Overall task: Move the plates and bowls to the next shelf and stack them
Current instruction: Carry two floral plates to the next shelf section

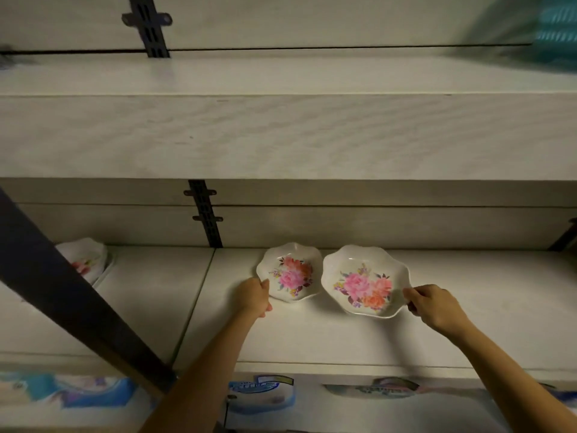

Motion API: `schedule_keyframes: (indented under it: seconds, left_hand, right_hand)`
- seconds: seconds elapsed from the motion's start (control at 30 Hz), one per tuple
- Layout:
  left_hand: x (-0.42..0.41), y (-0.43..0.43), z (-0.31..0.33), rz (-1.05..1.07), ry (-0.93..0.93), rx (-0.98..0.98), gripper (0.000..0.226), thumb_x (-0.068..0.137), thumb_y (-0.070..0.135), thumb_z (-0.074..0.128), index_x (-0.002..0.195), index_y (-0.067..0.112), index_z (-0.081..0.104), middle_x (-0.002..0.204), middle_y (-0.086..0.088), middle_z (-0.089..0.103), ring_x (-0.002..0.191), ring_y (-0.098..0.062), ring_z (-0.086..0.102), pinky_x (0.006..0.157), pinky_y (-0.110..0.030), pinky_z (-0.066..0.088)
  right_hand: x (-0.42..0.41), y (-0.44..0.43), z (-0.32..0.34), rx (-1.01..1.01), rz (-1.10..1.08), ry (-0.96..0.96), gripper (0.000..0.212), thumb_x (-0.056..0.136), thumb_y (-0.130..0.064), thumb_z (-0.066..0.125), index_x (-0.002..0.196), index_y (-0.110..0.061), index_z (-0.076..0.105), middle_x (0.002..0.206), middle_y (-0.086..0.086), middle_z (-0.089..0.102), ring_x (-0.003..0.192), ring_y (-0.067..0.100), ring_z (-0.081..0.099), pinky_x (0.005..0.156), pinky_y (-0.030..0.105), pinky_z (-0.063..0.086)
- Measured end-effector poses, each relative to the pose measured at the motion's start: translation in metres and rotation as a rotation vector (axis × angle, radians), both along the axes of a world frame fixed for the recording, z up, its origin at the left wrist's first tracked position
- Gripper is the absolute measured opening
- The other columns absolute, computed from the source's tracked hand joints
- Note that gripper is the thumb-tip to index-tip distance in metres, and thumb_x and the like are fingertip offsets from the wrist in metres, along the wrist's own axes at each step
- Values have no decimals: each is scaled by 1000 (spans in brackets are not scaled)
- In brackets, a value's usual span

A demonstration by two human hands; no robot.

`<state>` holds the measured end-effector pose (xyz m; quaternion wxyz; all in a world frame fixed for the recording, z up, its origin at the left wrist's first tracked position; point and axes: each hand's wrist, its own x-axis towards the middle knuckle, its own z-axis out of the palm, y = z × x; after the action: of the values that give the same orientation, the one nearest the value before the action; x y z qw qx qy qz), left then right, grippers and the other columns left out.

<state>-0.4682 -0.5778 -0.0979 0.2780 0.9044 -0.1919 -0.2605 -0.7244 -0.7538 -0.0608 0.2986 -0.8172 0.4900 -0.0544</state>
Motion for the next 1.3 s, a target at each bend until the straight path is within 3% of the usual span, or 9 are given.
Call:
schedule_keyframes:
  seconds: [0.07, 0.13, 0.23, 0.37, 0.6, 0.83, 1.03, 1.2, 1.3]
  left_hand:
    - [1, 4, 3, -19, -21, 19, 42, 99, 35, 31, 83, 4, 53, 54, -2, 57, 27, -5, 52, 32, -15, 39]
    - [2, 11, 5, -12, -60, -4, 43, 97, 37, 34, 93, 0, 56, 72, -12, 66, 63, -24, 69, 52, -26, 51]
    - [5, 25, 5, -57, -169, 26, 35, 96, 34, 38, 95, 3, 53, 94, -18, 69, 89, -33, 66, 73, -37, 53]
    - [8, 48, 7, -163, -253, 34, 20, 97, 29, 40, 85, 13, 44, 86, -11, 65, 86, -27, 66, 70, -33, 49]
    - [15, 81, 21, -216, -302, -6, 15, 96, 26, 44, 84, 17, 44, 81, -4, 59, 86, -24, 66, 69, -30, 49]
    - [21, 97, 30, -203, -328, -17, 16, 95, 26, 46, 83, 16, 48, 78, -6, 63, 84, -25, 67, 74, -38, 53]
    - [17, 98, 38, -253, -331, -9, 16, 95, 25, 45, 82, 15, 49, 79, -5, 61, 86, -27, 66, 78, -40, 54]
    - [5, 101, 48, -307, -299, -7, 24, 95, 25, 46, 98, 5, 59, 85, -3, 60, 85, -24, 62, 77, -34, 50]
    - [-5, 106, 54, -337, -292, -29, 17, 95, 24, 46, 89, 11, 55, 83, -5, 59, 79, -20, 57, 77, -33, 49]
  right_hand:
    - [12, 0, 1, -4, 17, 1, 45, 93, -23, 42, 49, -19, 50, 55, -3, 55, 53, 17, 47, 52, 27, 34]
    - [29, 2, 2, -1, 34, 7, 44, 93, -24, 42, 49, -21, 50, 59, -2, 56, 59, 21, 51, 53, 26, 34]
    - [59, 7, -1, 21, 66, 19, 43, 93, -27, 40, 52, -23, 51, 71, 3, 62, 69, 25, 55, 55, 27, 36]
    - [99, 16, -13, 46, 96, 56, 41, 93, -34, 39, 58, -22, 55, 94, 11, 70, 85, 31, 61, 68, 29, 40]
    - [143, 38, -19, 20, 68, 157, 44, 95, -38, 34, 107, -10, 66, 111, 14, 65, 101, 32, 60, 77, 32, 42]
    - [143, 38, -15, 56, 93, 265, 44, 95, -37, 31, 112, -12, 63, 115, 12, 63, 105, 30, 59, 79, 30, 40]
    - [129, 41, 3, -209, 186, 348, 51, 95, -49, 28, 113, -13, 59, 118, 9, 62, 109, 29, 58, 81, 31, 42]
    - [118, 55, 26, -323, 348, 266, 39, 93, -44, 37, 112, -17, 57, 114, 8, 64, 103, 30, 59, 78, 33, 44]
    - [110, 69, 37, -347, 486, 214, 34, 93, -42, 39, 111, -19, 56, 112, 5, 66, 98, 28, 61, 75, 33, 46]
